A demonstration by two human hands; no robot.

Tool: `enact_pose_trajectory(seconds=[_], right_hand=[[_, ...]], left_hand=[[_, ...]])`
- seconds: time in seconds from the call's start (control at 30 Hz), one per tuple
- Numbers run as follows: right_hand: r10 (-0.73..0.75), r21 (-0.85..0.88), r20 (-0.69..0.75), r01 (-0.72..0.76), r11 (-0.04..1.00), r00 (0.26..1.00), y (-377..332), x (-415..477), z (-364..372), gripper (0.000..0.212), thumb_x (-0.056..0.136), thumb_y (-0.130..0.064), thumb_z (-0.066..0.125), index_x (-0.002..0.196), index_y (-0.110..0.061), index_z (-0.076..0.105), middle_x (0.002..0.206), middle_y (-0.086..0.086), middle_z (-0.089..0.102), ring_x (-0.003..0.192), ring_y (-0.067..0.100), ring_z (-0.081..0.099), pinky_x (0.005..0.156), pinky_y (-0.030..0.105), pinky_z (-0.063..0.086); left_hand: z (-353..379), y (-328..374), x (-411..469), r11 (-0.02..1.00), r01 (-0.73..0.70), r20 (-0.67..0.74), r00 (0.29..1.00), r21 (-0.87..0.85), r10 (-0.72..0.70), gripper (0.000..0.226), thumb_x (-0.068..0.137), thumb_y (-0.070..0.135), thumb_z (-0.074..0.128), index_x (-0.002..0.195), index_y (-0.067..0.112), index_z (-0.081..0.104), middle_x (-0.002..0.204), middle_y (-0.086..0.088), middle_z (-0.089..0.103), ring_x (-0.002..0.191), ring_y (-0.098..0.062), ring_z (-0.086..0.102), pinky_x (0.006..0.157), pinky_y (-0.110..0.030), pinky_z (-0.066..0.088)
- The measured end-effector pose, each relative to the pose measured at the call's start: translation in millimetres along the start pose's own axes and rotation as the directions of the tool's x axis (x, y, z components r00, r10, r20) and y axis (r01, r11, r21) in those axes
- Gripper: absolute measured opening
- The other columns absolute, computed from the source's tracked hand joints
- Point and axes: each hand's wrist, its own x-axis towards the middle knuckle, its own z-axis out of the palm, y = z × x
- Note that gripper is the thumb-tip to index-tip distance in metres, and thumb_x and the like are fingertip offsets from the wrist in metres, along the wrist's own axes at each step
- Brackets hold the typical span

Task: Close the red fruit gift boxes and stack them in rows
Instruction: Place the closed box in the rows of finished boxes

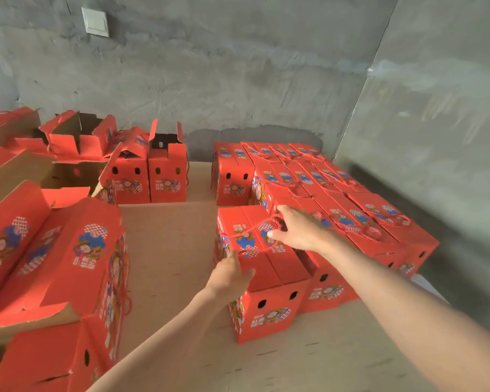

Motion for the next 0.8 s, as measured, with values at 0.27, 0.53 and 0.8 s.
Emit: enact_pose_trajectory(seconds=[0.27, 0.53, 0.8], right_hand=[[-0.226, -0.158, 0.265, 0.273, 0.949, 0.937, 38.2, -36.3, 77.9, 0.068, 0.093, -0.031, 0.057, 0.145, -0.049, 0.017, 0.158, -0.014, -0.010, 0.147, 0.015, -0.002, 0.116, 0.041, 0.023], [-0.236, -0.191, 0.191, 0.272, 0.943, 0.953, 26.2, 4.0, 90.7, 0.059, 0.100, -0.028, 0.042, 0.148, -0.043, 0.011, 0.160, -0.004, -0.007, 0.147, 0.029, 0.000, 0.112, 0.045, 0.026], [-0.170, -0.142, 0.007, 0.169, 0.975, 0.985, 28.1, 92.9, 91.4, 0.065, 0.097, -0.011, 0.044, 0.149, -0.036, 0.014, 0.160, 0.002, -0.003, 0.145, 0.031, 0.005, 0.116, 0.042, 0.017]], left_hand=[[9.5, -9.0, 17.2, 0.998, 0.005, -0.089, 0.996, -0.064, -0.011, 0.057, 0.085, 0.020, 0.065, 0.137, 0.012, 0.041, 0.117, -0.006, 0.063, 0.109, -0.025, 0.058, 0.079, -0.022, 0.038], [10.6, -3.9, 38.5, 0.993, -0.021, -0.231, 0.973, -0.118, -0.007, 0.050, 0.087, 0.003, 0.054, 0.135, 0.004, 0.040, 0.130, -0.016, 0.045, 0.113, -0.033, 0.051, 0.091, -0.031, 0.039], [7.0, -12.0, 81.2, 0.979, -0.136, -0.204, 0.965, 0.150, 0.165, 0.052, 0.088, -0.003, 0.039, 0.136, 0.012, 0.048, 0.142, -0.005, 0.043, 0.130, -0.019, 0.042, 0.102, -0.016, 0.030]])
